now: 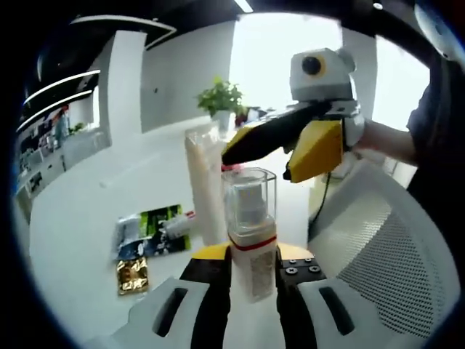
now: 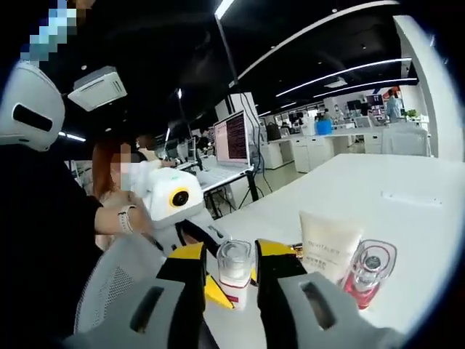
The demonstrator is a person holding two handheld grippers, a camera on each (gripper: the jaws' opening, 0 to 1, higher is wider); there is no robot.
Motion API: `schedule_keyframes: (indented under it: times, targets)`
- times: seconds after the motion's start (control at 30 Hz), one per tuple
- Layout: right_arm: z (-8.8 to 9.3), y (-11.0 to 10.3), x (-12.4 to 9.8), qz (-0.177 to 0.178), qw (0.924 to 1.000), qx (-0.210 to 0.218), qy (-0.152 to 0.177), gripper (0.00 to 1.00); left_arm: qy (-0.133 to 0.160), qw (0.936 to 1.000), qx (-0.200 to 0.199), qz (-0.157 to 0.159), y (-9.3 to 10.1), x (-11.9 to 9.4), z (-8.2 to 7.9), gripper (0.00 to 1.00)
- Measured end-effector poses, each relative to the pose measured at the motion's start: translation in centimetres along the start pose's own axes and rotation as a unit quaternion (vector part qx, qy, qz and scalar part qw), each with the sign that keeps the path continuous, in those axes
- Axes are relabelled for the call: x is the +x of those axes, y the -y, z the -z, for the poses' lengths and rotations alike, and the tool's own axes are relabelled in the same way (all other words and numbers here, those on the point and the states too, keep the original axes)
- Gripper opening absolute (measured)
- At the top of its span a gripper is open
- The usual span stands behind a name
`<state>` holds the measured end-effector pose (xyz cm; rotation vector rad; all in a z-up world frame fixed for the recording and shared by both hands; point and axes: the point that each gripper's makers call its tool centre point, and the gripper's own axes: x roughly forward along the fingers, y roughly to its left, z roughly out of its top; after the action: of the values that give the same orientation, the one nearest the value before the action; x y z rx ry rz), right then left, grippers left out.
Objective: Arrange the skincare products in the storage area until every visible bottle or jar stands upright without overlapping.
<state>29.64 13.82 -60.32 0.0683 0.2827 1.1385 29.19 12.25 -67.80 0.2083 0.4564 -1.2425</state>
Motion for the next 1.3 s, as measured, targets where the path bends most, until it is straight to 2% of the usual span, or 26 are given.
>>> schedule_keyframes:
  times: [0.1, 0.2, 0.33, 0.47, 0.6, 0.8, 1.03, 1.2, 1.3]
  targets:
    - [0.3, -0.3, 0.3, -0.01, 0.9999, 0.008, -0.006, 0.25, 0.004, 0.9998, 0.012, 0.013, 0.5, 0.1, -0.2, 0.19]
    - [0.5, -0.5, 0.4, -0.019, 0.9998, 0.002, -0.01, 0.26, 0.026, 0.9988, 0.02, 0.037, 1.3, 0.1, -0.9, 0.19]
    - [-0.1, -1.1, 0.4, -0.034, 0.9994, 0.003, 0.003, 0.24, 0.039, 0.9979, 0.023, 0.046, 1.6, -0.1, -1.7, 0.19]
    - [-0.2, -1.1, 0.2, -0.04, 0.9991, -0.013, -0.001, 0.26, 0.039, 0.9967, 0.03, 0.064, 2.1, 0.0, -1.7, 0.19]
    - [-0.1, -1.4, 0.1, -0.052, 0.9984, -0.022, -0.003, 0.25, 0.035, 0.9943, 0.048, 0.088, 2.7, 0.1, -1.7, 0.19]
    - [0.3, -1.8, 0.0, -0.06, 0.9975, -0.034, -0.01, 0.23, 0.021, 0.9919, 0.063, 0.108, 3.1, 0.4, -1.4, 0.19]
    - [0.9, -1.0, 0.2, -0.023, 0.9988, -0.038, -0.021, 0.21, 0.009, 0.994, 0.076, 0.078, 2.6, 1.2, -1.1, 0.2]
    - [2.2, 0.5, 0.0, 0.014, 0.9979, -0.047, -0.041, 0.21, -0.002, 0.9971, 0.057, 0.051, 1.6, 1.4, -0.6, 0.19]
    - [2.8, 1.5, -0.1, 0.039, 0.9978, -0.032, -0.043, 0.21, 0.001, 0.9981, 0.047, 0.039, 1.1, 1.4, -0.7, 0.19]
